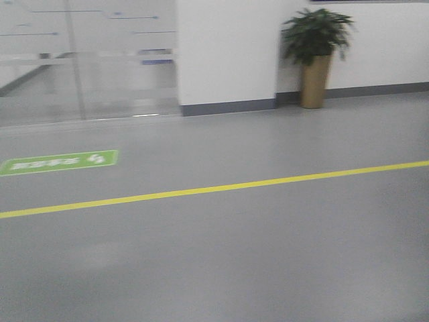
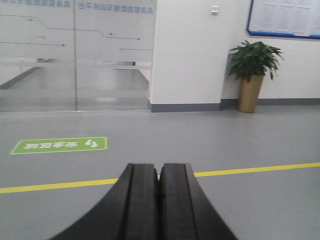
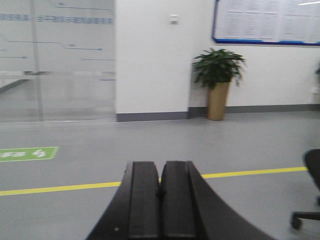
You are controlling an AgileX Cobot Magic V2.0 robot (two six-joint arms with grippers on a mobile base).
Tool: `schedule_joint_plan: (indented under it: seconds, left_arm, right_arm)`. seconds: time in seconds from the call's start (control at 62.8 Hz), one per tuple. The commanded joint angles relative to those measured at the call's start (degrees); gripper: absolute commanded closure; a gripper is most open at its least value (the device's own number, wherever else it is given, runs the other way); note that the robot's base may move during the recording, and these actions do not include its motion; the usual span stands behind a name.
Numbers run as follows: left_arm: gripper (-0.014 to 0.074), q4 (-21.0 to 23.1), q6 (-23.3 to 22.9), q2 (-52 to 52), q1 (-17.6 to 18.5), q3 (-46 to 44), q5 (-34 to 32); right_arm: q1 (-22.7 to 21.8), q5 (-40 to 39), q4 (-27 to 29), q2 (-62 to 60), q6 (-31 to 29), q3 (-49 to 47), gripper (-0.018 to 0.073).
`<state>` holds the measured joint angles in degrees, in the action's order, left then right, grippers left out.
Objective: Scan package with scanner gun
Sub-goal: 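Drive the base forward and turn toward the dark-topped red table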
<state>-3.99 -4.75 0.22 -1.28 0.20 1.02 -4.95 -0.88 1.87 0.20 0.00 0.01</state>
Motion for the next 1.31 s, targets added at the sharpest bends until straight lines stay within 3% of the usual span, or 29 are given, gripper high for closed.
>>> schedule_joint_plan:
  seconds: [0.0,1.291]
  left_arm:
    - [0.0707,0.3,-0.4,-0.2,0.2,-0.2,-1.0]
    - [0.0707,0.3,-0.4,-0.2,0.3,-0.2,-1.0]
  right_arm:
    - [0.1,-0.9,-0.3,-0.2,0.0,0.0,0.0727]
    - [0.1,-0.9,-0.3,-0.2,0.0,0.0,0.0727]
